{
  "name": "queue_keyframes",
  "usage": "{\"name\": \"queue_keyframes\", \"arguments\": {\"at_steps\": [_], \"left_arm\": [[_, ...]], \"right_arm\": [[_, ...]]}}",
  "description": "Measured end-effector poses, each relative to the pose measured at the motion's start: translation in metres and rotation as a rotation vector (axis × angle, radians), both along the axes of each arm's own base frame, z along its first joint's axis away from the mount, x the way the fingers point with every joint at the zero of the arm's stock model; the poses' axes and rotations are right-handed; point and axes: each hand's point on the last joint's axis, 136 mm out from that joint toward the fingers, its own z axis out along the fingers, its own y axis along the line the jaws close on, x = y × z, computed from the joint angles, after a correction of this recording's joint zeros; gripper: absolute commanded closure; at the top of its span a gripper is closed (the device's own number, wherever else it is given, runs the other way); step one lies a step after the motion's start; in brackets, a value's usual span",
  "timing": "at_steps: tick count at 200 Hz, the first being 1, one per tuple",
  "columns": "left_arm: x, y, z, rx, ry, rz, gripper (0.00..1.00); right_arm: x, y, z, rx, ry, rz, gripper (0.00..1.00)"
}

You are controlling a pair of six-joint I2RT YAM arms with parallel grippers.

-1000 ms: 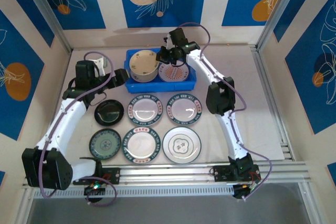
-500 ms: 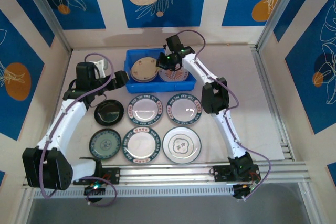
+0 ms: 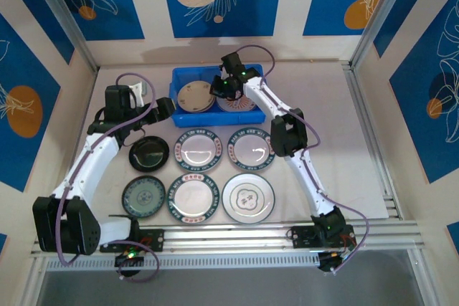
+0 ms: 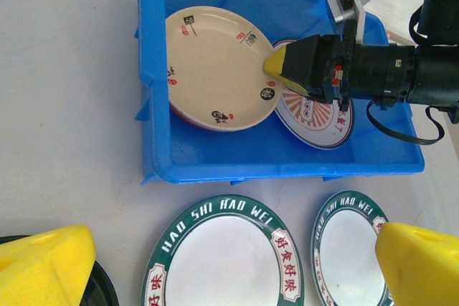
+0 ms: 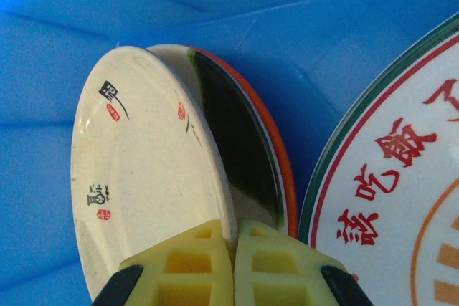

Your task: Place the plates into the plastic bin on the countertop

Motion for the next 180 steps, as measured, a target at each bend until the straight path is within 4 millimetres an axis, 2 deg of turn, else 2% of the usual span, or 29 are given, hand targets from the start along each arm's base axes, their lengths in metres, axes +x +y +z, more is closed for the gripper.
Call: {"name": "queue_keyframes", "arguments": {"at_steps": [24, 43, 180], "left_arm": [[0.000, 0.000, 0.000, 0.000, 0.001, 0.001, 0.00], [0.001, 0.001, -0.001, -0.001, 0.001, 0.002, 0.00], [0.013, -0.001, -0.013, -0.005, 0.011, -0.002, 0.00]], "right_arm": [[0.004, -0.001, 0.003, -0.021, -0.033, -0.002, 0.68], [0.005, -0.001, 0.002, -0.053, -0.058, 0.002, 0.63], [0.002, -0.007, -0.008, -0.195, -0.119, 0.020, 0.63]]}}
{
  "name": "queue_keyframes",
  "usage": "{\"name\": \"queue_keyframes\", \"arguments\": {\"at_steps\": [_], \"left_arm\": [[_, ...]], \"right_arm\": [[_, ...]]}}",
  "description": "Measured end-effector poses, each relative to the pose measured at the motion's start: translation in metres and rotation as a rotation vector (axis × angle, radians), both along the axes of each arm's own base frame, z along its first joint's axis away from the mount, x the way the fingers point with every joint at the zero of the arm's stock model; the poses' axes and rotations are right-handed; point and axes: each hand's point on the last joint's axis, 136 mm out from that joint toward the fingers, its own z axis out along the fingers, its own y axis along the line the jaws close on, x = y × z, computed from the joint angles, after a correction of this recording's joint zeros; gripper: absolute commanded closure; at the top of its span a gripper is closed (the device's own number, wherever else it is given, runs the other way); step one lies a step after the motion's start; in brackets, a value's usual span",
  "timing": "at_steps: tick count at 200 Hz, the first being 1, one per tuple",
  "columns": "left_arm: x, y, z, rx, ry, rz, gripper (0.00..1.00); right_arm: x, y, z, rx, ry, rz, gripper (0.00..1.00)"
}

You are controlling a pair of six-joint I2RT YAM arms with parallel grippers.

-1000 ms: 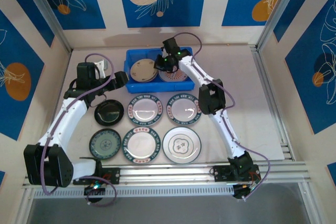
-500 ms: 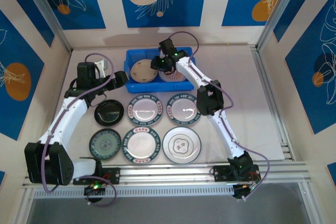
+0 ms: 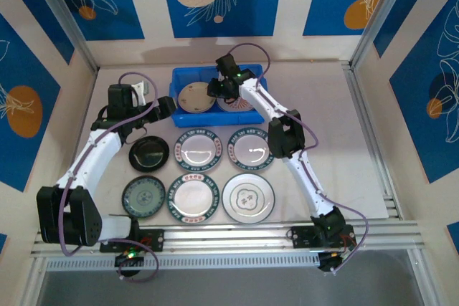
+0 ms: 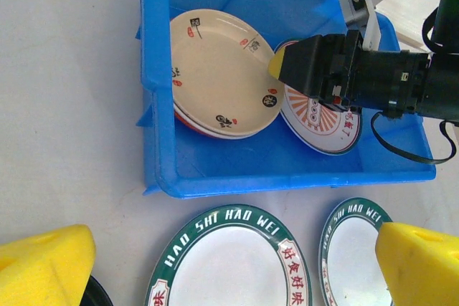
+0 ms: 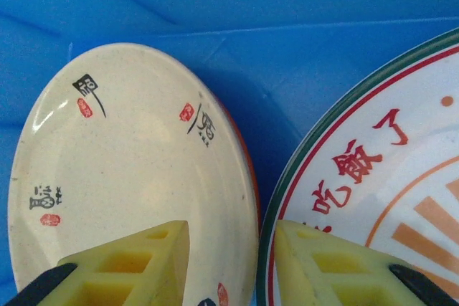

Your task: Place the plates into the plastic bin on the countertop

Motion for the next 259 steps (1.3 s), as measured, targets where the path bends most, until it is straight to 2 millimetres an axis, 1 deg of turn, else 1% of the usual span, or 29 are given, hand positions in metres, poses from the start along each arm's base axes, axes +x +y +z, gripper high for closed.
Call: {"name": "queue_keyframes", "arguments": {"at_steps": [40, 69, 89, 101, 110, 128, 139, 143, 146, 150, 153, 159, 162, 173, 182, 194, 207, 236, 259], "left_arm": [[0.001, 0.000, -0.004, 0.000, 0.009, 0.000, 0.00], [0.002, 0.000, -0.005, 0.001, 0.011, 0.000, 0.00], [0.004, -0.001, -0.002, -0.008, -0.002, -0.005, 0.00], [0.006, -0.003, 0.000, -0.018, -0.012, -0.009, 0.00], [0.007, -0.004, 0.001, -0.025, -0.019, -0.012, 0.00], [0.008, -0.006, 0.002, -0.042, -0.027, -0.012, 0.00], [0.007, -0.007, 0.001, -0.049, -0.025, -0.015, 0.00], [0.007, -0.007, 0.001, -0.054, -0.025, -0.015, 0.00], [0.007, -0.008, 0.001, -0.055, -0.026, -0.017, 0.00], [0.007, -0.008, 0.000, -0.059, -0.026, -0.018, 0.00], [0.007, -0.008, 0.000, -0.060, -0.026, -0.019, 0.00], [0.006, -0.009, -0.002, -0.062, -0.025, -0.021, 0.00], [0.006, -0.009, -0.002, -0.062, -0.024, -0.021, 0.00], [0.003, -0.009, -0.003, -0.064, -0.024, -0.020, 0.00], [0.000, -0.009, -0.003, -0.066, -0.029, -0.022, 0.00], [-0.005, -0.009, -0.001, -0.070, -0.037, -0.026, 0.00], [-0.009, -0.010, 0.004, -0.073, -0.051, -0.033, 0.00], [-0.016, -0.014, 0.014, -0.083, -0.079, -0.051, 0.00], [-0.018, -0.020, 0.016, -0.088, -0.083, -0.071, 0.00]], "right_arm": [[-0.006, 0.006, -0.001, -0.020, -0.005, 0.020, 0.63], [-0.007, 0.001, -0.002, -0.040, -0.001, 0.014, 0.63], [-0.010, -0.007, 0.009, -0.052, -0.008, 0.015, 0.62], [-0.011, -0.013, 0.027, -0.048, -0.034, 0.018, 0.61], [-0.011, -0.018, 0.045, -0.040, -0.062, 0.019, 0.60], [-0.014, -0.031, 0.095, -0.012, -0.142, 0.016, 0.58], [-0.020, -0.042, 0.131, 0.009, -0.199, 0.016, 0.57], [-0.022, -0.045, 0.141, 0.017, -0.215, 0.017, 0.57], [-0.025, -0.050, 0.152, 0.024, -0.231, 0.015, 0.56], [-0.029, -0.053, 0.161, 0.032, -0.245, 0.018, 0.56], [-0.033, -0.058, 0.172, 0.041, -0.259, 0.016, 0.56], [-0.042, -0.065, 0.185, 0.053, -0.276, 0.017, 0.55], [-0.045, -0.068, 0.190, 0.059, -0.285, 0.018, 0.55], [-0.066, -0.084, 0.208, 0.080, -0.301, 0.021, 0.55], [-0.084, -0.095, 0.213, 0.093, -0.300, 0.024, 0.55], [-0.110, -0.113, 0.210, 0.099, -0.282, 0.022, 0.55], [-0.141, -0.130, 0.195, 0.093, -0.236, 0.020, 0.55], [-0.215, -0.159, 0.142, 0.070, -0.092, 0.006, 0.54], [-0.275, -0.185, 0.104, 0.056, 0.020, -0.037, 0.51]]}}
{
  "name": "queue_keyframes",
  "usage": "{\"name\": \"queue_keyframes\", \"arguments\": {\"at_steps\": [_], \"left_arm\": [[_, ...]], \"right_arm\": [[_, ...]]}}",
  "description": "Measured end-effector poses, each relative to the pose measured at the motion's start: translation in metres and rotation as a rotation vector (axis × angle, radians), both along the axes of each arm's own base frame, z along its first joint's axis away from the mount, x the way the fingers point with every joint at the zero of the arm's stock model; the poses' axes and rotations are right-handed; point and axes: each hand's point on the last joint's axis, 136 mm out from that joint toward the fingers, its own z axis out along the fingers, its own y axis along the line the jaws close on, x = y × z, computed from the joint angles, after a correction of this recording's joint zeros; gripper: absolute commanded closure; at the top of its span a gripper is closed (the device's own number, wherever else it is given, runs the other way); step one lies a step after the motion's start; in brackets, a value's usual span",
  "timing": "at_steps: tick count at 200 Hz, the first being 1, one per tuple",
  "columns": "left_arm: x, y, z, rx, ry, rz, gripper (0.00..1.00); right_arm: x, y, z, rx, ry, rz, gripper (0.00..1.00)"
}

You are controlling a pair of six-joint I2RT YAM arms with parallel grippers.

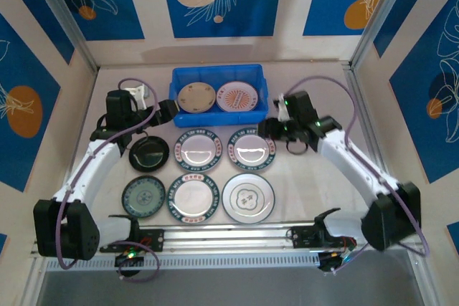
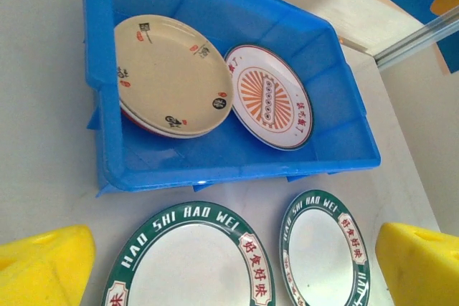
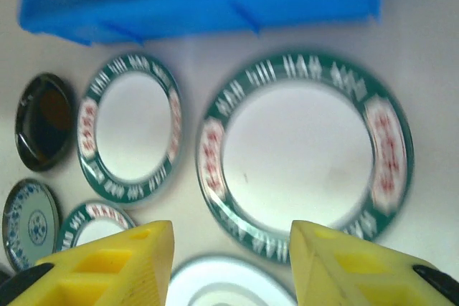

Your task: Place the plates into the plastic bin on the countertop

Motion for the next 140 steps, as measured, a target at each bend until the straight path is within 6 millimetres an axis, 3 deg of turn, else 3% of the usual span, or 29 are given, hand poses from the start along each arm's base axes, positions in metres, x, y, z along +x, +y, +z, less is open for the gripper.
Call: {"name": "queue_keyframes", "arguments": {"at_steps": [33, 69, 98, 140], "left_arm": [[-0.003, -0.009, 0.000, -0.001, -0.001, -0.026, 0.00], [-0.005, -0.016, -0.001, -0.002, -0.004, -0.046, 0.00], [-0.007, -0.017, -0.007, 0.000, 0.007, -0.050, 0.00], [-0.009, -0.018, -0.011, 0.001, 0.014, -0.053, 0.00]], "right_arm": [[-0.065, -0.029, -0.032, 0.014, 0.101, -0.083, 0.48], [-0.114, -0.043, -0.073, 0.043, 0.247, -0.168, 0.48], [-0.140, -0.046, -0.098, 0.045, 0.349, -0.201, 0.49], [-0.158, -0.045, -0.120, 0.022, 0.439, -0.209, 0.49]]}}
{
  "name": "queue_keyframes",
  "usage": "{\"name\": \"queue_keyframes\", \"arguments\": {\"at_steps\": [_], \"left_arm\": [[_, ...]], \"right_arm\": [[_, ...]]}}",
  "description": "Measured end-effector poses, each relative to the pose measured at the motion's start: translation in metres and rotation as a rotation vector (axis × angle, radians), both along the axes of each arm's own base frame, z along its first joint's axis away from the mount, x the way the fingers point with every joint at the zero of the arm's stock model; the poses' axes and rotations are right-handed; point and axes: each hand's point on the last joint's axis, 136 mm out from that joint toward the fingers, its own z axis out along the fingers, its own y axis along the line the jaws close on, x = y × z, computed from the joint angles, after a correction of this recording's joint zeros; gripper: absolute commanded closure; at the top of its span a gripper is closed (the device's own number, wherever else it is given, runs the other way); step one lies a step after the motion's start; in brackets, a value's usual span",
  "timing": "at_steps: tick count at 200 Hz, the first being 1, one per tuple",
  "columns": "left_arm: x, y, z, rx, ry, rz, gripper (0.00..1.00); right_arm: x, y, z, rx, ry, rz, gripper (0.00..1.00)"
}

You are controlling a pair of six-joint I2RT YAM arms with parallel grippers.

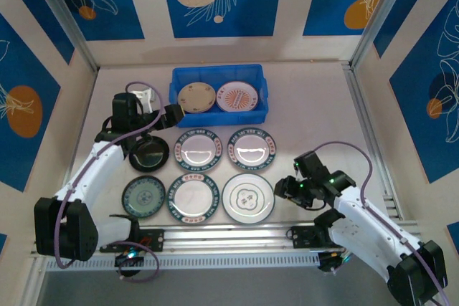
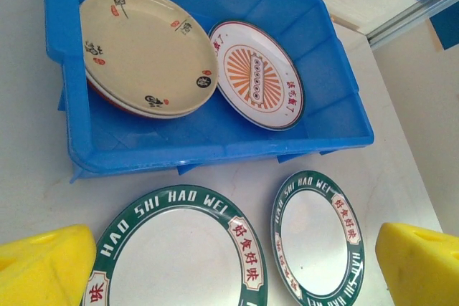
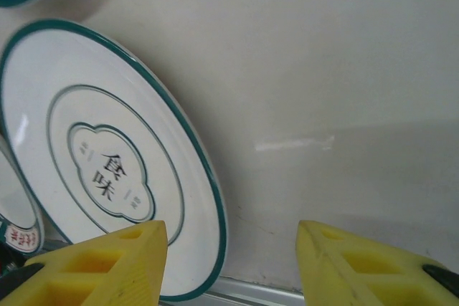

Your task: Place the plates into the plastic bin on the countertop

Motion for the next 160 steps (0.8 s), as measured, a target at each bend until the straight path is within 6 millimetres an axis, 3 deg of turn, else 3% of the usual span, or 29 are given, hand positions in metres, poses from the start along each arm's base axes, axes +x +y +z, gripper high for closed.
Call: {"name": "queue_keyframes", "arguments": {"at_steps": [27, 130, 160], "left_arm": [[0.000, 0.000, 0.000, 0.000, 0.000, 0.000, 0.00], [0.002, -0.001, -0.006, 0.001, 0.015, -0.001, 0.00], [0.004, -0.001, -0.009, 0.003, 0.023, -0.001, 0.00]], "right_arm": [[-0.007, 0.002, -0.011, 0.006, 0.032, 0.001, 0.49], [-0.003, 0.020, -0.019, 0.094, 0.027, 0.016, 0.50], [-0.003, 0.024, -0.025, 0.099, 0.060, 0.027, 0.55]]}}
